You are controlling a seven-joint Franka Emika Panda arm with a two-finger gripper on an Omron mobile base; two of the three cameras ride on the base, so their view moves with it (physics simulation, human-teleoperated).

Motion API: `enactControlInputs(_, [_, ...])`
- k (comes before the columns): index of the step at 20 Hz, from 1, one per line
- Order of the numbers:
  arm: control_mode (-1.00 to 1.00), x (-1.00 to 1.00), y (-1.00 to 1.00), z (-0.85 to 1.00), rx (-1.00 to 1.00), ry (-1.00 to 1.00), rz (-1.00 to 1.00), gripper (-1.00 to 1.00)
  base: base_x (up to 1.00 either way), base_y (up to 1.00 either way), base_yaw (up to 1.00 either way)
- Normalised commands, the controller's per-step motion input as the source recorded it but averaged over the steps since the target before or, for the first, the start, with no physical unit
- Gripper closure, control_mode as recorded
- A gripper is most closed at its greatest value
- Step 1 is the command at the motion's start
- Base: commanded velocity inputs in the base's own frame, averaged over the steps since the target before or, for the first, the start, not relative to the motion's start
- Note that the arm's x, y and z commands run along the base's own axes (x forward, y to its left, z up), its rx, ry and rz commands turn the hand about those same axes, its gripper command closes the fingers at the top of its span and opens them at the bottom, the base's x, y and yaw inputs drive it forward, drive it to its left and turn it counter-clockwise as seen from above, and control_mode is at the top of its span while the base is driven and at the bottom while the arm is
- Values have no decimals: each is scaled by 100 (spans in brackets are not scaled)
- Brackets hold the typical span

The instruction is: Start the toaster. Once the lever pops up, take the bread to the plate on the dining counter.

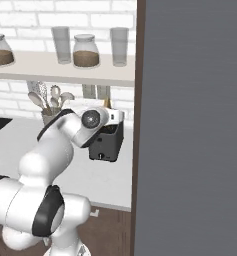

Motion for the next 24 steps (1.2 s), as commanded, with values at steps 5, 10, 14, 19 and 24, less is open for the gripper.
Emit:
enactControlInputs(5, [-100, -85, 0, 79, 0, 5, -3, 100, 0, 0, 0])
enactControlInputs(10, [-100, -100, 1, 81, 0, 21, -5, 100, 0, 0, 0])
enactControlInputs(14, [-100, -100, 36, 49, 0, 40, -13, 100, 0, 0, 0])
enactControlInputs(19, [-100, -100, 44, 35, 1, 23, -2, 100, 0, 0, 0])
enactControlInputs(24, [-100, -100, 21, 2, 1, 5, 0, 100, 0, 0, 0])
